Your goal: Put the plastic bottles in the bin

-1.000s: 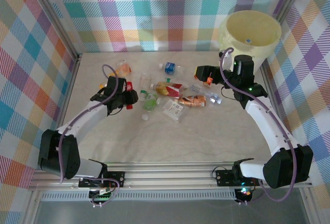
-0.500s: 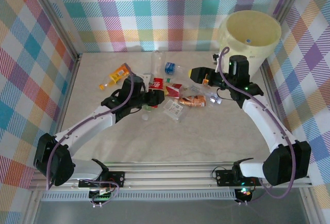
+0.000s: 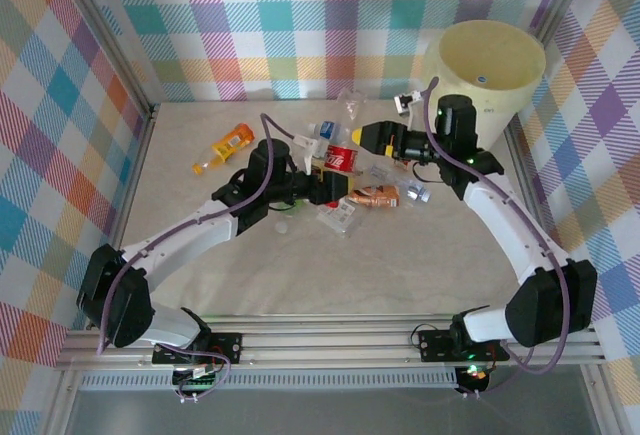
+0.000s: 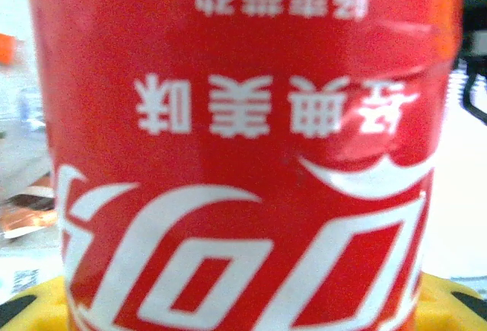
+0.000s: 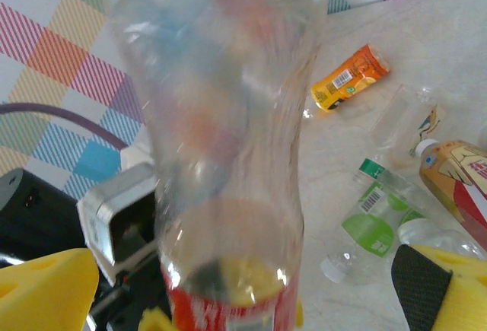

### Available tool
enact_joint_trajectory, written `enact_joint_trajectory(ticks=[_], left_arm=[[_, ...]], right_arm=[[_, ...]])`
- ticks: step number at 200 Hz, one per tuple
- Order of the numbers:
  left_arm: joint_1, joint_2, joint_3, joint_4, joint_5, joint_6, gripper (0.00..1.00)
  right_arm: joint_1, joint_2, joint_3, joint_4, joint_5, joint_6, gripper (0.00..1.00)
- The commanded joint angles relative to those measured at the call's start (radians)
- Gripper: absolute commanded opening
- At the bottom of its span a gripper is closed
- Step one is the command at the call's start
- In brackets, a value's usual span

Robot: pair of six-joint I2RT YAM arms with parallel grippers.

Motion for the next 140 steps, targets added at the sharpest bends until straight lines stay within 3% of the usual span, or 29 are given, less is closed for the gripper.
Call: enact_joint_trajectory(ticks=[1, 99, 140], left_arm=[[-0.026, 0.003, 0.048, 0.076, 0.086, -0.011, 0.37], [-0.056, 0.050, 0.077, 0.055, 0.099, -0.002, 0.37], [-0.057, 0.053, 0.078, 0.030, 0.086, 0.009, 0.37]], right_arm=[[0.005, 0.017, 0.035, 0.079, -0.033, 0.055, 1.00], [0.019, 0.045, 0.048, 0.194, -0.060, 0.067, 0.96], [0.018, 0.063, 0.036, 0.218, -0.065, 0.064, 0.72]])
